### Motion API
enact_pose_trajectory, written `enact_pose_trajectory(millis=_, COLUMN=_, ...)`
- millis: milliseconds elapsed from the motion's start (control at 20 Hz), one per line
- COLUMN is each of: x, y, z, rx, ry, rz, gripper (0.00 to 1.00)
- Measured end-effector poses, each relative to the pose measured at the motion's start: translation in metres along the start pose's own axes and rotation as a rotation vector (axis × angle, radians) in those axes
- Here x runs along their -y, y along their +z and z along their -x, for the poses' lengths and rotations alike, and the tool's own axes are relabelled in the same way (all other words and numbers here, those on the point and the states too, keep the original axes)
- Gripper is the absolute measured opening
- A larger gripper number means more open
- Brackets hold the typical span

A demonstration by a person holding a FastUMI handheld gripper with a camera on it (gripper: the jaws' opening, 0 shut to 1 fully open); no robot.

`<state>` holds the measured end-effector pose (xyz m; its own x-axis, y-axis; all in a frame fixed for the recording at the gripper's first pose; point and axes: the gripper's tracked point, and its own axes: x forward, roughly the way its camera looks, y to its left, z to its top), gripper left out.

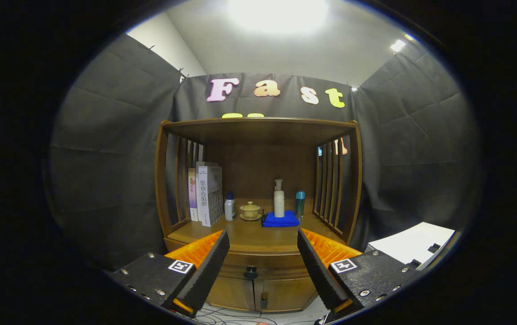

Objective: Pull open the drawer, take out the items inside it, and place them on the countertop above the cabinet.

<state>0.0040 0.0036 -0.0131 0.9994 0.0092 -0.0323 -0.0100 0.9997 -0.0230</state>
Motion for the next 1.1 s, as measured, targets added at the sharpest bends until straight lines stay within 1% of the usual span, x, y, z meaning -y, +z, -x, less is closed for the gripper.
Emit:
enact_pose_trajectory(millis=200, x=-0.003, y=-0.006, z=-0.002, rx=-0.013, ry=0.013, rz=-0.015, gripper=0.95)
enact_pose_trajectory(millis=450, x=0.000, y=-0.019, z=-0.010, rx=-0.024, ry=-0.009, rz=0.037, gripper=0.95)
enact_pose_trajectory(millis=550, x=0.002, y=-0.032, z=-0.016, rx=-0.045, ry=-0.022, rz=0.044, gripper=0.95)
enact_pose_trajectory(millis=800, x=0.007, y=-0.070, z=-0.039, rx=-0.106, ry=-0.048, rz=0.014, gripper=0.95)
enact_pose_trajectory(millis=1000, x=0.001, y=-0.092, z=-0.062, rx=-0.110, ry=-0.046, rz=0.074, gripper=0.95)
enact_pose_trajectory(millis=1100, x=0.001, y=-0.110, z=-0.075, rx=-0.132, ry=-0.053, rz=0.063, gripper=0.95)
